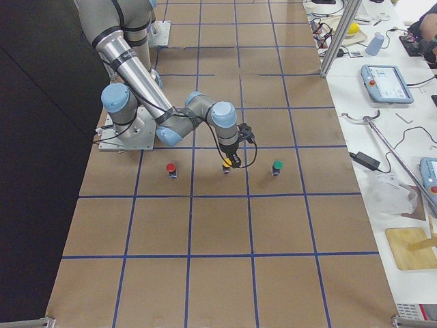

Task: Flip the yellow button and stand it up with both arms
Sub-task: 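Lower the button upright onto the table with the right gripper, then open the right gripper and release the standing yellow button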

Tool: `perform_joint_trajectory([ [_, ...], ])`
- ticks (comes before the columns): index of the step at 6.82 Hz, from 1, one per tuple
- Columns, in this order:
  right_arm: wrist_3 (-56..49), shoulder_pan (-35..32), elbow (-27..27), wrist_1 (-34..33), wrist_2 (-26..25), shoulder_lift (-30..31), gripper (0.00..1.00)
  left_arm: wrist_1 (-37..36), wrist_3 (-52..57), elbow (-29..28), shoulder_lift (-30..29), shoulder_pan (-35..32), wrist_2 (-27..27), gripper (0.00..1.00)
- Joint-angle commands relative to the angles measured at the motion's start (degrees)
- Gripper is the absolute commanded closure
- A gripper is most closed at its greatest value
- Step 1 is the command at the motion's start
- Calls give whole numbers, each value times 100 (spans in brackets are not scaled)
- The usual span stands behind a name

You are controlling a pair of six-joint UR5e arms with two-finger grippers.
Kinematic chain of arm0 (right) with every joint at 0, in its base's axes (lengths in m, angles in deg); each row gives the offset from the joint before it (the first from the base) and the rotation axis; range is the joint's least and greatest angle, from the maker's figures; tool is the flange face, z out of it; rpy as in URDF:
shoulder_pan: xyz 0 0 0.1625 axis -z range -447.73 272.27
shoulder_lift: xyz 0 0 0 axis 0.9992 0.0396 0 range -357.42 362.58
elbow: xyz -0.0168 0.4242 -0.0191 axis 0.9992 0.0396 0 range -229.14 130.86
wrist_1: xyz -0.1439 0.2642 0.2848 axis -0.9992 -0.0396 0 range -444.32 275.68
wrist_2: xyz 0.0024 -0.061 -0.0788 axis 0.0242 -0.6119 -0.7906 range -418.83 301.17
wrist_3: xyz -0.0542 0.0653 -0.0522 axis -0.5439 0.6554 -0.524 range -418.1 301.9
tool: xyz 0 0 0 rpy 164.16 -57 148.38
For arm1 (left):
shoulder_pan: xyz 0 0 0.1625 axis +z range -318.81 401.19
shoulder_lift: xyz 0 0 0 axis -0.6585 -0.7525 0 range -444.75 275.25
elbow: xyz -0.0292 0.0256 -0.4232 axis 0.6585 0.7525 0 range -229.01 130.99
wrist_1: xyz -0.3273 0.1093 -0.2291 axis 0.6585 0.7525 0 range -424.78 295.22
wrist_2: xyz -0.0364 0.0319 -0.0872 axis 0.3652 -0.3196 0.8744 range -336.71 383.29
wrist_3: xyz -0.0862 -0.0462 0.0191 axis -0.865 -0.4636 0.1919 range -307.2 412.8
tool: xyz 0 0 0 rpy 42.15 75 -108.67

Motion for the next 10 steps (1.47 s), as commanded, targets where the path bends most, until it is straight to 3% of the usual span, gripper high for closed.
perform_joint_trajectory([
  [1, 140, 0, 135, 314, -36, 167, 1, -5, 0, -13, 3, 0, 9, 0],
  [5, 1202, -482, 1601, 2720, -36, 484, 1, 56, 0, -75, 21, 9, -8, 0],
  [8, 1657, -692, 1779, 3232, -36, 589, 0, 48, 0, -57, 3, 0, 10, 0],
  [10, 3838, -1830, 2470, 3828, -62, 783, 0, 39, 0, -57, -14, 0, 18, 0],
])
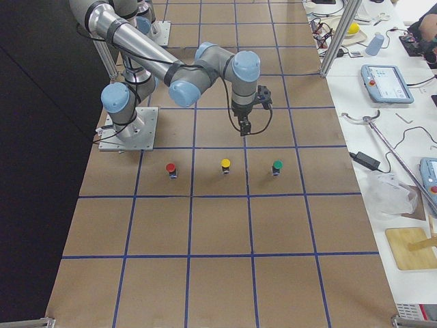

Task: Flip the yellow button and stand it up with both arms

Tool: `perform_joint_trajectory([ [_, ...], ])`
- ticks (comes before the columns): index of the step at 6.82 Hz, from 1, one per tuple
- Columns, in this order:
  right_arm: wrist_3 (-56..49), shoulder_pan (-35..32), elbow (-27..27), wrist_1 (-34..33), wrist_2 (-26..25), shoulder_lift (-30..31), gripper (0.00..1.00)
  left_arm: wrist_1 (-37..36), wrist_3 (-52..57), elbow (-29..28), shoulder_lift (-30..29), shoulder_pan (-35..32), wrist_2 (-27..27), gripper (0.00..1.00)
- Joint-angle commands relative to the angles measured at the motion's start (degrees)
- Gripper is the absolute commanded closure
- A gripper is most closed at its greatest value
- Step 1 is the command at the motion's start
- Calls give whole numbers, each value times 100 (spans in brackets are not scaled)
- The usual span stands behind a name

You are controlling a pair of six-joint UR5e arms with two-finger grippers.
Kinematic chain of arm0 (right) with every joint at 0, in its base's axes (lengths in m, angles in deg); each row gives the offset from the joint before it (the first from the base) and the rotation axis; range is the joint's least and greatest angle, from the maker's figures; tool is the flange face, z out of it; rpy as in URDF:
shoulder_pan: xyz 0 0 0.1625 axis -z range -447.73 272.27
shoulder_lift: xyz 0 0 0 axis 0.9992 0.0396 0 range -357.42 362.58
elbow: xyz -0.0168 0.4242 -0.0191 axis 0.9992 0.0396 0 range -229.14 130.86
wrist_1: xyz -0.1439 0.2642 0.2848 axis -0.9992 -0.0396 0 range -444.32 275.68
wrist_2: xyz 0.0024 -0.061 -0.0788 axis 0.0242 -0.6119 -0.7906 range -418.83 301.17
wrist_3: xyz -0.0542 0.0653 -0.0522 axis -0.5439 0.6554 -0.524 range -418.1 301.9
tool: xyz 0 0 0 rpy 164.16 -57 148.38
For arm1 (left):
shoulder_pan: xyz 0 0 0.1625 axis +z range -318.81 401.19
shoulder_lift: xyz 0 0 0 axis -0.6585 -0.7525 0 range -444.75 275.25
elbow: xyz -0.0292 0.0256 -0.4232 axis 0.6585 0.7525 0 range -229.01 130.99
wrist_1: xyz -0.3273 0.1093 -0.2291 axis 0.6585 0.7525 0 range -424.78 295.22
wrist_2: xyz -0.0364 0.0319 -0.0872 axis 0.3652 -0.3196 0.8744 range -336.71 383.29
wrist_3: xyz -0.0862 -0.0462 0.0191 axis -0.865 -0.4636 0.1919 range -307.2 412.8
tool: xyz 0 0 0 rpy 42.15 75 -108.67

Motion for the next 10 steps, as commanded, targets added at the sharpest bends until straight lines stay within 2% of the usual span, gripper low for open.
perform_joint_trajectory([
  [1, 2269, -1264, 870, 993, -107, 95, 0, -4, -4, 3, -11, -3, 2, 0],
  [2, 2828, -1706, 1153, 1469, -299, 147, 0, -4, -4, 3, -11, -3, 2, 0],
  [5, 3132, -1955, 1270, 2271, -283, 736, 0, -4, -4, 3, -28, -3, -7, 0],
  [8, 3334, -2368, 842, 2230, -292, 719, 0, -13, -4, 3, -37, -3, -7, 0],
  [10, 4085, -2833, 577, 2143, -318, 816, 0, -30, -4, 3, -28, -3, -7, 0],
])
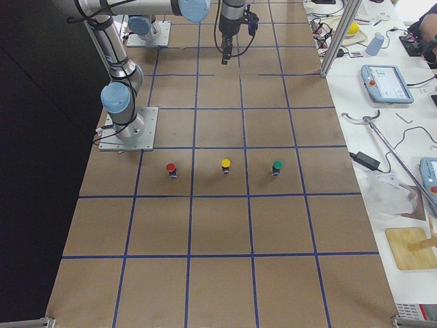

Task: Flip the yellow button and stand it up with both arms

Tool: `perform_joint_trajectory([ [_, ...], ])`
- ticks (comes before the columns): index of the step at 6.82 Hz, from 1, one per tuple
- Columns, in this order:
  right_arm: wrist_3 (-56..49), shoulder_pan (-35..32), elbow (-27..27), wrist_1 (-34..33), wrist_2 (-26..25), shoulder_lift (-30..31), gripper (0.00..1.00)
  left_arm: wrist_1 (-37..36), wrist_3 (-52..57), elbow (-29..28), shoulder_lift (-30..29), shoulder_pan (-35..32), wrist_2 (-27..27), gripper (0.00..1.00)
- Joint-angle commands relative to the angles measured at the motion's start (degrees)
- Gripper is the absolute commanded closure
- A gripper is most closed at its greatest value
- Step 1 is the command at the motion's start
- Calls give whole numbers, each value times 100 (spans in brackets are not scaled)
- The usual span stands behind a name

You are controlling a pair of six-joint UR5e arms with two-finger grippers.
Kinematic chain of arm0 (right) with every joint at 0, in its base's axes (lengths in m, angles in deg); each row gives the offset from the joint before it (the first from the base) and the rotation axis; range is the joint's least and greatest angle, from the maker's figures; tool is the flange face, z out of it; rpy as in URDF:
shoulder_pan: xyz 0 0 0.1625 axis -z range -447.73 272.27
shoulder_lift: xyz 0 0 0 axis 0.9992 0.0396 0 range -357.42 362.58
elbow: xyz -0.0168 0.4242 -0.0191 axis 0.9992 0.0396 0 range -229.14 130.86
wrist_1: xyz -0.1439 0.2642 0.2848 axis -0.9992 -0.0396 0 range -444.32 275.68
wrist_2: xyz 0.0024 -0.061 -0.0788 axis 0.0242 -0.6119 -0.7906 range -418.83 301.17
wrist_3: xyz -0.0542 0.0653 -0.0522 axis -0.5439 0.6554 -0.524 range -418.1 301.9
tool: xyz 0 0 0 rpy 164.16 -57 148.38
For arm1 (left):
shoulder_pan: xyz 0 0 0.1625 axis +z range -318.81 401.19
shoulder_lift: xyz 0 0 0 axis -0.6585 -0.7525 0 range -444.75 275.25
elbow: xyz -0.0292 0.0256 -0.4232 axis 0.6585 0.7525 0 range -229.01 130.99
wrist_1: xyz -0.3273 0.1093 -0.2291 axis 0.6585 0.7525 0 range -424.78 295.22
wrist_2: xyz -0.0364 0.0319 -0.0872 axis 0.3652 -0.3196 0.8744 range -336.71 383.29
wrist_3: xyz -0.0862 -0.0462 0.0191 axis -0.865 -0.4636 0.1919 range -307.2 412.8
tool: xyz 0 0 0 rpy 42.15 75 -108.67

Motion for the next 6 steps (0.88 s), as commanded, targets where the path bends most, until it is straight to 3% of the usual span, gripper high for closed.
perform_joint_trajectory([
  [1, 449, -287, -277, -102, -41, 53, 0, -10, 0, 0, 8, 0, 0, 0],
  [2, 449, -278, -313, -145, -328, 71, 0, -18, 0, -8, 8, 0, 0, 0],
  [6, 475, -287, -304, -155, -375, 141, 0, 236, -351, 159, 192, -106, 105, 0],
])
